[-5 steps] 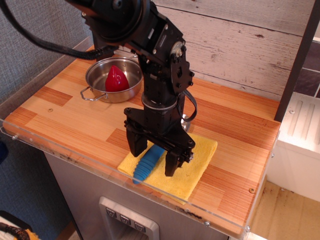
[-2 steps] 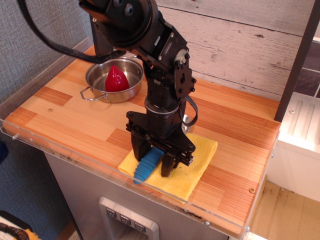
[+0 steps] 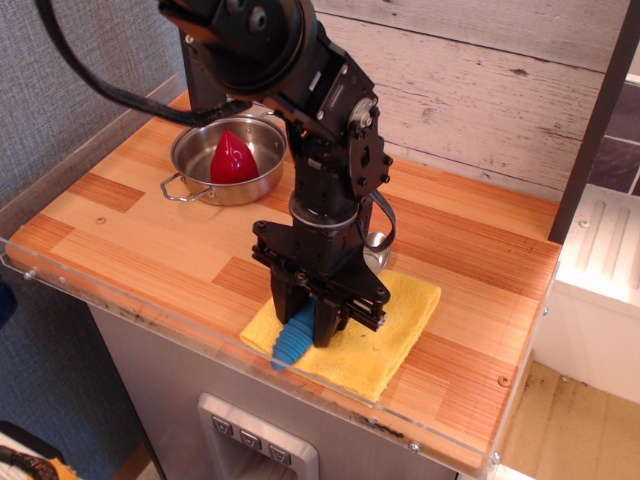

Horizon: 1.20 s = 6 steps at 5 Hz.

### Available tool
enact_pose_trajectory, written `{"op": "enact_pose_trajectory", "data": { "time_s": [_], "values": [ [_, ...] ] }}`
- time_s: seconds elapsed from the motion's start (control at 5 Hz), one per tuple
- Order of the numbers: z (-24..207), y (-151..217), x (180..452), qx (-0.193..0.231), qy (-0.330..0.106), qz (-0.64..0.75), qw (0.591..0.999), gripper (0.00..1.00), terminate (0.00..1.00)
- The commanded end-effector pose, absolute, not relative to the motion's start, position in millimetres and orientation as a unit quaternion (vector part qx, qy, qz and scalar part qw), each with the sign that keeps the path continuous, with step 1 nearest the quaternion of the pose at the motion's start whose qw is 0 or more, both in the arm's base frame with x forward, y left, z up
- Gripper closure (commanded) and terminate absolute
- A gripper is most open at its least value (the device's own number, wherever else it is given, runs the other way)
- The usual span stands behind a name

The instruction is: Move the spoon to the table's left edge.

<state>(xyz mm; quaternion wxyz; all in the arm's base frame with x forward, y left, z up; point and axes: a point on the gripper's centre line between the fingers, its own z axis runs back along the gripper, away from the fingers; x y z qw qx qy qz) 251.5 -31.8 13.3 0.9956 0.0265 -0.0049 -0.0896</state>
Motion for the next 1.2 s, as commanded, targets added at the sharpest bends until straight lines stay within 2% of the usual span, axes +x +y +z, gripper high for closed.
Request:
{"op": "enact_pose_trajectory", "data": {
  "time_s": [0.0, 0.2, 0.6, 1.0],
  "values": [
    [65.6, -26.2, 249.4, 0.008, -0.074, -0.079, 0.994, 1.0, 0.0],
    [89.4, -2.4, 242.0, 0.002, -0.089, -0.057, 0.994, 1.0, 0.0],
    [78.8, 97.0, 235.2, 0.011, -0.037, -0.042, 0.998, 1.0, 0.0],
    [74.5, 188.1, 236.3, 0.042, -0.037, 0.001, 0.998, 1.0, 0.0]
  ]
}}
